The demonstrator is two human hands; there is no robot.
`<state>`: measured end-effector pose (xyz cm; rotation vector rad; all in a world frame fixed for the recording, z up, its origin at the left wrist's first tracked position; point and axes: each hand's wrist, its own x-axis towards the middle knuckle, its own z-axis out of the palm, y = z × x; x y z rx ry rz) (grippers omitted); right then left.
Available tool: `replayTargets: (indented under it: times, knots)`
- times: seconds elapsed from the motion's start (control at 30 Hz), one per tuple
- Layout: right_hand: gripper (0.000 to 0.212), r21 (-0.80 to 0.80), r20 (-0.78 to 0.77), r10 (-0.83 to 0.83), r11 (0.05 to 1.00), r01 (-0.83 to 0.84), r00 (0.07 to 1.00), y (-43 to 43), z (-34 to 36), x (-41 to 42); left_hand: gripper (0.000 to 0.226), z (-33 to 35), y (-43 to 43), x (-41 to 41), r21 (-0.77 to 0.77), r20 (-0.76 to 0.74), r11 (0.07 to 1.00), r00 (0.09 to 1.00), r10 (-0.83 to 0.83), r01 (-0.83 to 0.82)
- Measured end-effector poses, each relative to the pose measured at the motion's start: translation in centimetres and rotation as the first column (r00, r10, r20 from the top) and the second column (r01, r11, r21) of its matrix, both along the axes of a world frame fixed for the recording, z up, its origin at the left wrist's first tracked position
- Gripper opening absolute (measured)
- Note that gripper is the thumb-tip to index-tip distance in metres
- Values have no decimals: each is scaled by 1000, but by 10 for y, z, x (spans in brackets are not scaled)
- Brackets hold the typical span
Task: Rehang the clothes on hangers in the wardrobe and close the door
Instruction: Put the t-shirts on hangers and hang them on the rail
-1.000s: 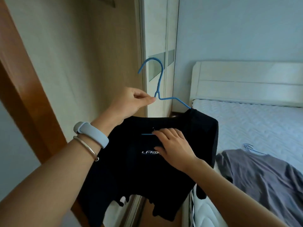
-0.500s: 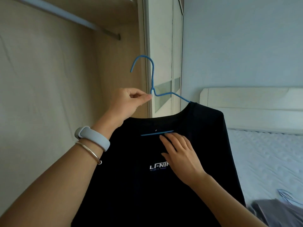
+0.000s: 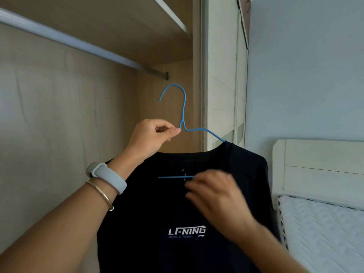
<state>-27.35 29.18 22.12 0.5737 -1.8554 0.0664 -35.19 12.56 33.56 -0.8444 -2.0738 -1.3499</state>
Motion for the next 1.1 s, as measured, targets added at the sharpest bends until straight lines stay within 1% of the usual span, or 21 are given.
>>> replayTargets:
  times: [0.07,0.1,0.13,0.17,0.2,0.23,0.3,0.37,0.43,0.47,0.5,0.53,0.57,0.6,0.63,0.7,0.77,0.83,0.9,0.97,1.1]
  knots:
    - [30,-193,-60,-57,980,44,997,5,37,-14,13,9,-13,-13,-38,-35,999,999,23,-24]
    - [36,-275,3,-116,955,112,993,9,54,-20,13,12,-20,-20,-50,-53,998,998,40,-42]
    - [40,-321,145,-158,926,198,977,12,68,-25,13,15,-28,-27,-51,-70,997,996,54,-58]
    - [41,-330,316,-163,905,270,934,15,79,-32,14,17,-36,-33,-46,-81,996,994,67,-71]
    - [37,-312,439,-138,903,294,888,18,87,-40,16,18,-45,-41,-43,-92,995,992,82,-86]
    - [31,-278,502,-99,922,269,859,18,93,-48,17,19,-54,-48,-48,-94,994,991,98,-102]
    - [22,-207,561,-10,967,152,828,12,104,-66,17,20,-70,-60,-55,-98,987,985,143,-149]
    - [16,-134,628,39,989,59,777,1,114,-87,19,22,-87,-72,-15,-99,979,975,200,-202]
    - [35,-139,680,150,988,-74,718,-16,123,-106,20,26,-104,-83,48,-116,956,949,292,-288]
    - [38,-208,686,261,965,-160,679,-27,128,-113,16,28,-112,-87,83,-133,935,926,352,-344]
    - [36,-295,676,381,924,-242,631,-38,133,-120,8,32,-118,-89,117,-158,901,888,433,-418]
    - [33,-386,655,487,873,-298,578,-50,137,-127,7,36,-124,-91,149,-192,846,824,532,-512]
    - [31,-482,620,582,812,-330,526,-62,141,-134,18,41,-129,-92,180,-202,780,754,625,-599]
    - [29,-580,577,667,741,-338,471,-74,144,-140,26,46,-134,-91,201,-174,728,707,685,-656]
    - [27,-665,533,737,669,-333,415,-87,148,-146,27,52,-136,-87,224,-117,692,686,718,-686]
    - [25,-773,462,837,542,-330,291,-110,156,-153,12,64,-140,-77,266,10,685,713,701,-678]
    - [25,-839,395,904,427,-338,163,-131,164,-154,28,75,-139,-60,270,103,741,784,612,-614]
    - [24,-868,344,937,339,-362,53,-152,174,-150,32,86,-134,-42,245,156,780,817,555,-576]
    - [21,-874,320,947,287,-391,-20,-174,184,-146,32,95,-134,-33,237,120,770,805,581,-592]
    - [18,-888,280,956,225,-401,-86,-198,193,-140,22,103,-138,-23,270,82,741,781,619,-615]
    - [12,-905,195,955,87,-416,-224,-237,208,-126,24,122,-164,-6,304,56,644,688,723,-702]
